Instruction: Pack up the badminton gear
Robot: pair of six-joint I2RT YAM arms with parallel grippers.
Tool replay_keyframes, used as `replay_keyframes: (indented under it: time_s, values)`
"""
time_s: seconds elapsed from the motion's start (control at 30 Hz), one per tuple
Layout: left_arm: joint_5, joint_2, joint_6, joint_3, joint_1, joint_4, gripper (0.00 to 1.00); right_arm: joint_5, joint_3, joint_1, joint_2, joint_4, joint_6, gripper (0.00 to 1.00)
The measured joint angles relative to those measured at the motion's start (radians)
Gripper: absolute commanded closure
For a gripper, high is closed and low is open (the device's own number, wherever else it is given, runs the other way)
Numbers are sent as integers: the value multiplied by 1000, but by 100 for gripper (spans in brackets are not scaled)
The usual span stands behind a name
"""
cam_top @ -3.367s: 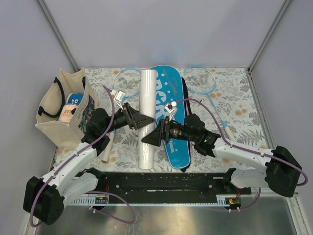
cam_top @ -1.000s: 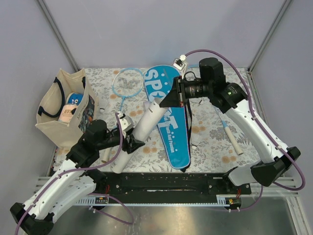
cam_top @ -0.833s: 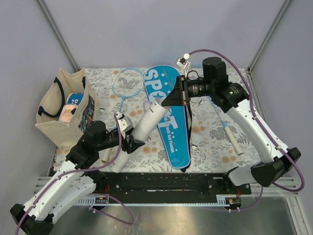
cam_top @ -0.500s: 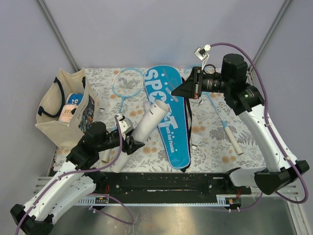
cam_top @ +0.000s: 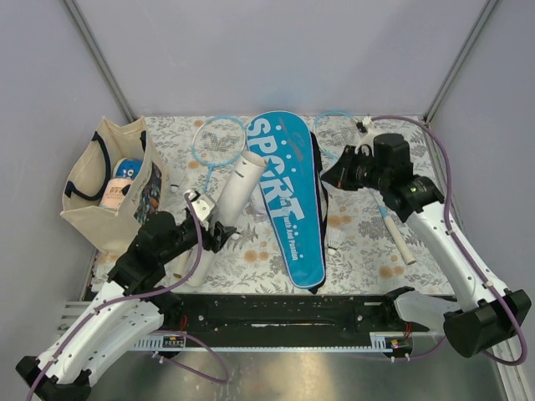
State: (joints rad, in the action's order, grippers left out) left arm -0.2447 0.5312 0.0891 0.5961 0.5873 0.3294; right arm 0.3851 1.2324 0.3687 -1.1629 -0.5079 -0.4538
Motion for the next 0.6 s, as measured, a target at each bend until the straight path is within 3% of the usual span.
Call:
replay_keyframes:
  time_s: [0.17, 0.33, 0.6]
  values:
    - [179, -43, -10, 0, 0, 5, 57, -263, -180, -6, 17, -30, 16, 86]
    - [282, -88, -18, 0, 0, 12, 57, -448, -259, -14, -79, -60, 40, 86]
    - [305, -120, -28, 0, 0, 14, 57, -570, -269, -44, -286, -58, 37, 81]
